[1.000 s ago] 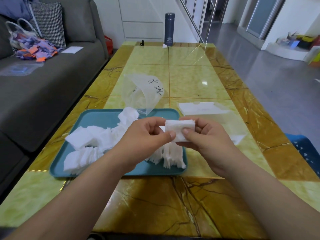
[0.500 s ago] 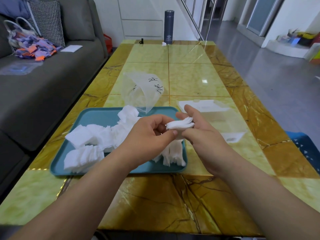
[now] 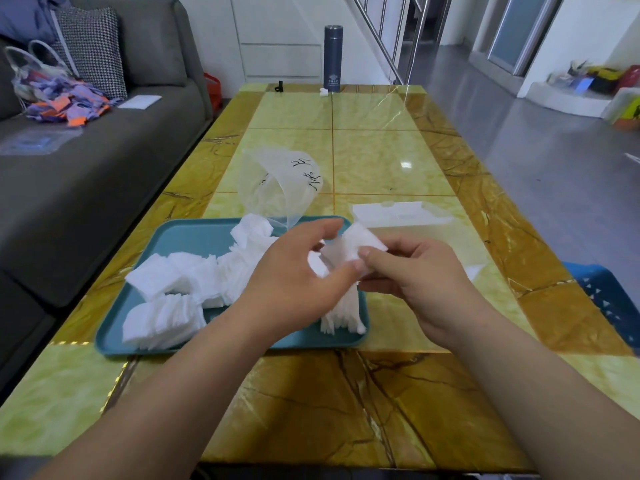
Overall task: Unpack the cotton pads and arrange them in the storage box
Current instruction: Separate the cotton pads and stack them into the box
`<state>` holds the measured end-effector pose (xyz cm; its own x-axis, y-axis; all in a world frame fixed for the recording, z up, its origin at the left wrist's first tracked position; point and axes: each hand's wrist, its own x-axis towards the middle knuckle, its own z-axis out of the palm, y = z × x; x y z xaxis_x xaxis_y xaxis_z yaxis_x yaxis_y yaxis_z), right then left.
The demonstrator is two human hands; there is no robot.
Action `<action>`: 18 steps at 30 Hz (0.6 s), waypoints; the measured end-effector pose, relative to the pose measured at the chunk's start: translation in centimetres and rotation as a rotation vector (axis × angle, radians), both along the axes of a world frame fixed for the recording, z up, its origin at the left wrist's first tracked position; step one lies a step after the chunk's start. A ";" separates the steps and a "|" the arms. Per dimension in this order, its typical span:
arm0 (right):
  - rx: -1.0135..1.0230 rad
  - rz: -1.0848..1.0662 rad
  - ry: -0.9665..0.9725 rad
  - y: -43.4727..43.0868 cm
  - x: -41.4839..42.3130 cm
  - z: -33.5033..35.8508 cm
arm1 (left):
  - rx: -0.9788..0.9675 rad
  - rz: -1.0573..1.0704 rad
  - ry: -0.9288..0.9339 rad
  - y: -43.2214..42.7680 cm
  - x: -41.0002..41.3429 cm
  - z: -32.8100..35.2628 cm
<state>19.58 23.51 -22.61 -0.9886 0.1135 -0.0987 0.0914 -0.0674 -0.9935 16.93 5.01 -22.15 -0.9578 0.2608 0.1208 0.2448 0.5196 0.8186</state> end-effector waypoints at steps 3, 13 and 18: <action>0.022 0.019 0.021 -0.2 0.2 0.2 | -0.092 -0.057 0.060 0.8 0.6 0.3; -0.016 -0.085 0.070 -0.2 0.0 0.0 | 0.087 -0.022 -0.077 0.7 0.4 0.3; -0.051 -0.185 0.062 -0.3 -0.2 0.0 | 0.244 0.018 -0.282 0.7 -0.1 0.5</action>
